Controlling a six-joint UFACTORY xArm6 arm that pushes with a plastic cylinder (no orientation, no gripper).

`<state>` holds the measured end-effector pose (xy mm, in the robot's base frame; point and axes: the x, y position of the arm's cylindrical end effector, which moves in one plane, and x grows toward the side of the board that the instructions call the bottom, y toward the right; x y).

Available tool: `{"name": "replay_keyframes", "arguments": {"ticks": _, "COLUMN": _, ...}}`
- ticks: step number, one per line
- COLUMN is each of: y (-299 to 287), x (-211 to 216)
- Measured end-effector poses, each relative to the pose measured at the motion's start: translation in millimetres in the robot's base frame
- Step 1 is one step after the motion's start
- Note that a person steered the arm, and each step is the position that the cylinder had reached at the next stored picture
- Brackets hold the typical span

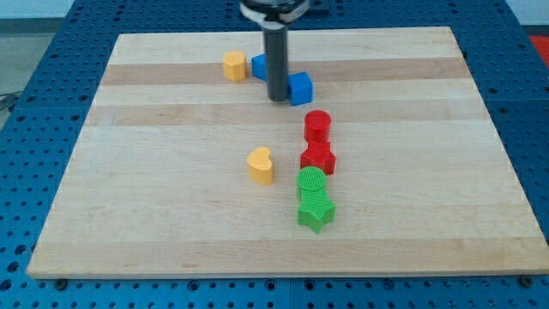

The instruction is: Slide the yellow heart to the right side of the blue triangle

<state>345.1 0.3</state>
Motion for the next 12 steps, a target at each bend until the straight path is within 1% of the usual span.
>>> {"name": "replay_keyframes", "arguments": {"ticks": 2, "y": -1.5, "x": 0.0}}
{"name": "replay_keyframes", "arguments": {"ticks": 4, "y": -5.8, "x": 38.1}}
{"name": "replay_keyframes", "arguments": {"ticks": 5, "y": -24.8, "x": 65.7}}
{"name": "replay_keyframes", "arguments": {"ticks": 6, "y": -65.0, "x": 78.2}}
{"name": "replay_keyframes", "arguments": {"ticks": 7, "y": -90.5, "x": 121.1}}
{"name": "replay_keyframes", "arguments": {"ticks": 8, "y": -77.8, "x": 212.4}}
{"name": "replay_keyframes", "arguments": {"ticks": 9, "y": -41.3, "x": 213.1}}
{"name": "replay_keyframes", "arguments": {"ticks": 10, "y": -30.8, "x": 161.8}}
{"name": "replay_keyframes", "arguments": {"ticks": 11, "y": -30.8, "x": 135.4}}
{"name": "replay_keyframes", "arguments": {"ticks": 12, "y": -30.8, "x": 81.9}}
